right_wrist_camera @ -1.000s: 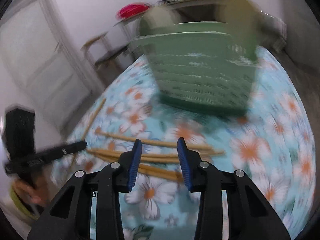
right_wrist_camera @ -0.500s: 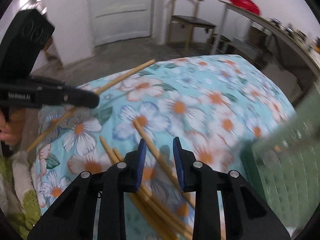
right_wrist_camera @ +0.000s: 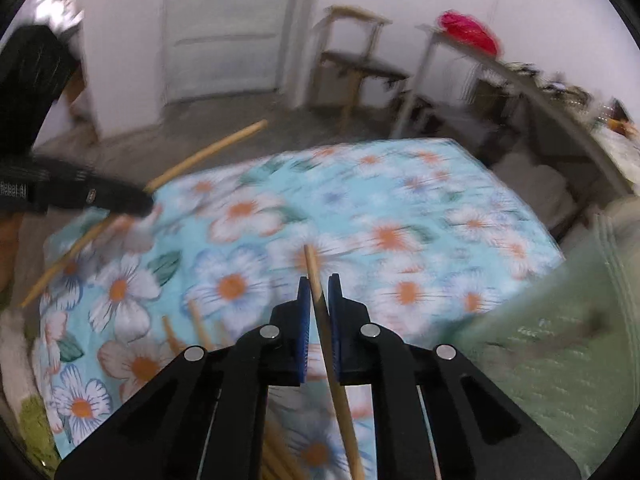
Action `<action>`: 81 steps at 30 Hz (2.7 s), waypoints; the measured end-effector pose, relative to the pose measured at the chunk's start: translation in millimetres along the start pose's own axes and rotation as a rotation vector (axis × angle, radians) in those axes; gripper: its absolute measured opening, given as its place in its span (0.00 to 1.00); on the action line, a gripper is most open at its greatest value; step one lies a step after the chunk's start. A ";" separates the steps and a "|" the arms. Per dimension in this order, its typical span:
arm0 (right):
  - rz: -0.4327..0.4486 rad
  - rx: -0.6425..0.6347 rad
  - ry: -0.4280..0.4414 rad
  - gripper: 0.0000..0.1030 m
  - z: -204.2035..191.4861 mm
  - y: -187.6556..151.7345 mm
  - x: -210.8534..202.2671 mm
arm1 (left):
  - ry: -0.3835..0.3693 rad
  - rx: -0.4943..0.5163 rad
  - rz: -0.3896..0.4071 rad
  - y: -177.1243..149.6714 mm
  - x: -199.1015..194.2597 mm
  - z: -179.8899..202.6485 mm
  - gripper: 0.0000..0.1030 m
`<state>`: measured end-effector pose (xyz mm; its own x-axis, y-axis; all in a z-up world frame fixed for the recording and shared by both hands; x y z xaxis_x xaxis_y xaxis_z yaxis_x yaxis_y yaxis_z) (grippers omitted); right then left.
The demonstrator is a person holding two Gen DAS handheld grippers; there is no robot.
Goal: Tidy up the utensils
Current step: 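Grasp another wooden chopstick with the right gripper, then lower the chopstick into the caddy and open the left gripper while right carries its chopstick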
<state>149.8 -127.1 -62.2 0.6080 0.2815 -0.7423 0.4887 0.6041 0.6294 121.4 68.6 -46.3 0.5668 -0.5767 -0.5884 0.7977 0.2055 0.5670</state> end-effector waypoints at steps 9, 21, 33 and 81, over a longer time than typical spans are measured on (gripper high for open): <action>0.241 0.318 -0.311 0.06 74.4 -20.6 -120.8 | -0.101 0.069 0.070 8.6 -10.1 36.4 0.05; 0.373 0.591 -0.463 0.06 88.3 -89.0 -203.5 | -0.329 0.244 0.186 48.4 -11.8 149.1 0.05; 0.420 0.673 -0.458 0.06 99.9 -118.9 -210.9 | -0.408 0.428 0.503 92.6 29.9 282.2 0.05; 0.438 0.722 -0.424 0.07 115.0 -134.8 -214.8 | -0.232 0.447 0.468 69.5 141.7 285.2 0.05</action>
<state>25.3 -354.8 38.8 0.9368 -0.0059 -0.3498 0.3456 -0.1390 0.9280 198.3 -224.4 74.2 0.7324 -0.6714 -0.1129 0.2894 0.1569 0.9443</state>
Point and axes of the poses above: each gripper's, at about its wrist camera, not at the fingertips, and x roughly the way its jaws point, z to its right, y to its top, the point moved 3 cm from there along x, roughly the way its jaws point, and after that the axes turned 4 degrees about -x, right-handed, at the moved point
